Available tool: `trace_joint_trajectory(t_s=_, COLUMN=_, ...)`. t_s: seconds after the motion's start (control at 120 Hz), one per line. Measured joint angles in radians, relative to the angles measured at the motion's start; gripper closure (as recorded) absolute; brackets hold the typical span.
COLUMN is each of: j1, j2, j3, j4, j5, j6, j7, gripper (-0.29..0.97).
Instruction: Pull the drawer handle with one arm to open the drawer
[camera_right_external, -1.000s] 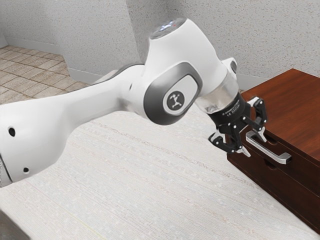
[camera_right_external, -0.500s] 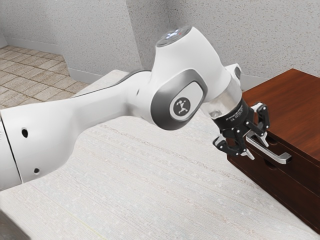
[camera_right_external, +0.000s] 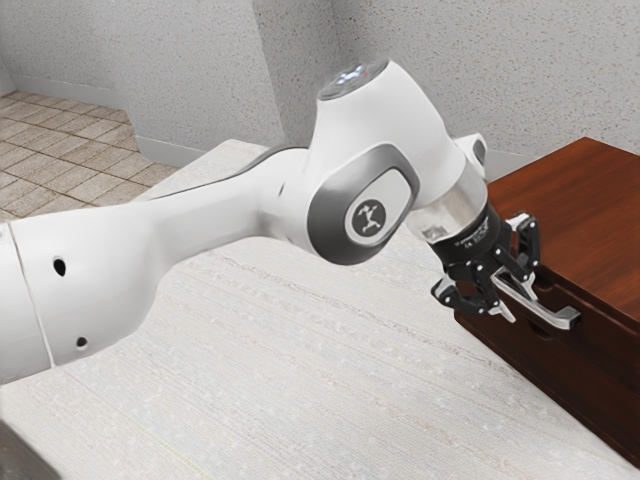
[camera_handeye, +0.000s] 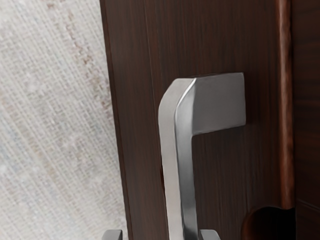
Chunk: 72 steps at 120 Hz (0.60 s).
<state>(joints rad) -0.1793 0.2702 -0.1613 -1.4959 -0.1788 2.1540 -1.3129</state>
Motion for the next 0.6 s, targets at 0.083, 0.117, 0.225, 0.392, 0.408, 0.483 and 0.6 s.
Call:
trace_joint_trajectory(t_s=0.083, j1=0.0, j2=0.0, j3=0.0, j4=0.0, j5=0.0, j6=0.0, j7=0.002, gripper=0.59)
trace_joint_trajectory(t_s=0.117, j1=0.0, j2=-0.001, j3=0.0, j4=0.0, j5=0.0, j6=0.0, j7=0.002, gripper=0.6)
trace_joint_trajectory(t_s=0.225, j1=0.0, j2=-0.007, j3=0.0, j4=0.0, j5=0.0, j6=0.0, j7=0.005, gripper=0.63)
trace_joint_trajectory(t_s=0.392, j1=0.0, j2=-0.017, j3=0.001, j4=-0.001, j5=-0.001, j6=-0.003, j7=0.009, gripper=0.65)
trace_joint_trajectory(t_s=0.408, j1=0.0, j2=-0.018, j3=0.001, j4=-0.002, j5=-0.001, j6=-0.003, j7=0.009, gripper=0.65)
trace_joint_trajectory(t_s=0.483, j1=-0.001, j2=-0.019, j3=0.001, j4=-0.004, j5=-0.001, j6=-0.004, j7=0.01, gripper=0.66)
trace_joint_trajectory(t_s=0.6, j1=-0.001, j2=-0.019, j3=0.0, j4=-0.008, j5=0.0, j6=-0.004, j7=0.012, gripper=0.66)
